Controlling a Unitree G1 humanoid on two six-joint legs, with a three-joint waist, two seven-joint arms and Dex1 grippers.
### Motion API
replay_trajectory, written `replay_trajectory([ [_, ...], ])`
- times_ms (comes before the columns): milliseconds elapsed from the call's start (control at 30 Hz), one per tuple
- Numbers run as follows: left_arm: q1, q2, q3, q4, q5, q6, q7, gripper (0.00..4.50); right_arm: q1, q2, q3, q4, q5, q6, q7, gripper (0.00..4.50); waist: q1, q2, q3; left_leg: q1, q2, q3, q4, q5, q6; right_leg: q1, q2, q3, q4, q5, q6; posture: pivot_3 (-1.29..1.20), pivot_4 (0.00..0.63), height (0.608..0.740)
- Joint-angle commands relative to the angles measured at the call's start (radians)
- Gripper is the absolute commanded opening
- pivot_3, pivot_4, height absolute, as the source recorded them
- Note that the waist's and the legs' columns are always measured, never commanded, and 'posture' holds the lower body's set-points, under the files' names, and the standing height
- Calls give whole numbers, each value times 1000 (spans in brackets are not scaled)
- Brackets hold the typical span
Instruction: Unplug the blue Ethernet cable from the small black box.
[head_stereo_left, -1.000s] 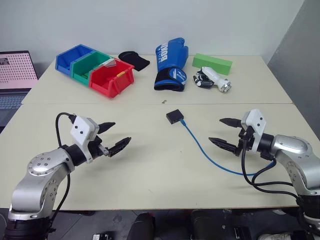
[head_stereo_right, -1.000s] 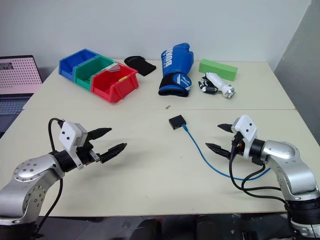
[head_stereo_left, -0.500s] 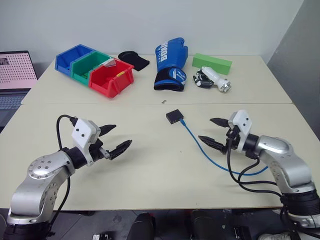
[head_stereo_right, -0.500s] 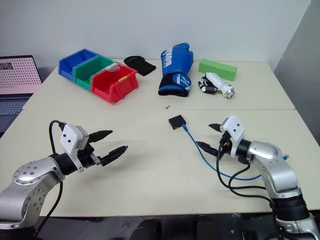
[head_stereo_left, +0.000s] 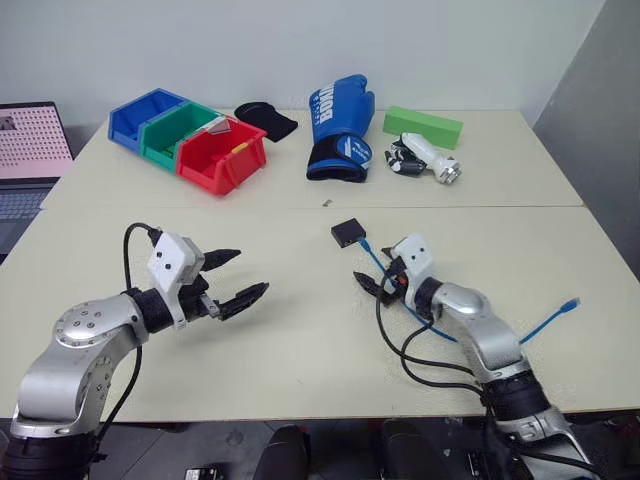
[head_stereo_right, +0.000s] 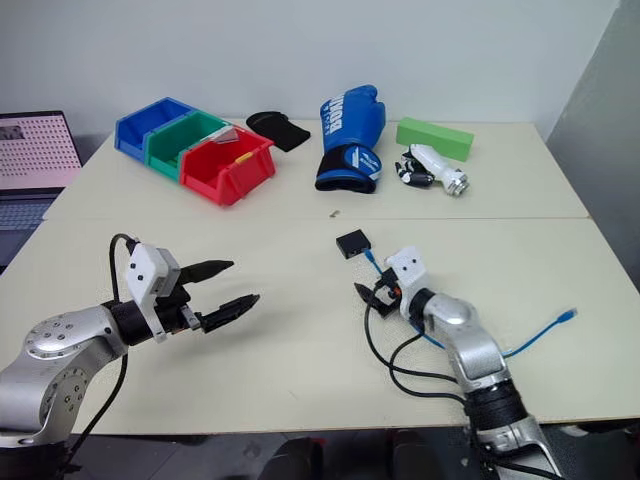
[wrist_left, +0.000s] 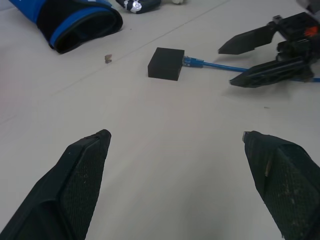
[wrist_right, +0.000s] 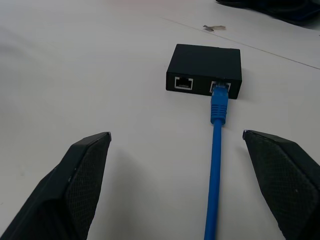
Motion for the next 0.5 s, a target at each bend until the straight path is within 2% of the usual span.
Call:
replay_trajectory([
  [33, -11, 22, -9, -1, 14, -27, -25, 4500, -47, 42, -8, 80, -41, -51, -69, 4481, 0, 0, 0, 0, 0, 0, 0, 0, 0, 0, 0, 0, 0, 0, 0, 0, 150, 740],
  [100, -11, 18, -10, -1, 10, -27, -30, 4500, -63, 63, -10, 110, -48, -52, -82, 4481, -1, 0, 0, 0, 0, 0, 0, 0, 0, 0, 0, 0, 0, 0, 0, 0, 150, 740],
  [200, -6, 12, -6, -20, -9, -21, -42, 4500, -84, 93, -10, 134, -56, -46, -104, 3959, -1, 0, 0, 0, 0, 0, 0, 0, 0, 0, 0, 0, 0, 0, 0, 0, 150, 740],
  [500, -3, 9, 8, -27, -53, -5, -59, 4500, -126, 117, -46, 207, -73, -33, -163, 1884, -8, 0, 0, 0, 0, 0, 0, 0, 0, 0, 0, 0, 1, 0, 0, 0, 150, 740],
])
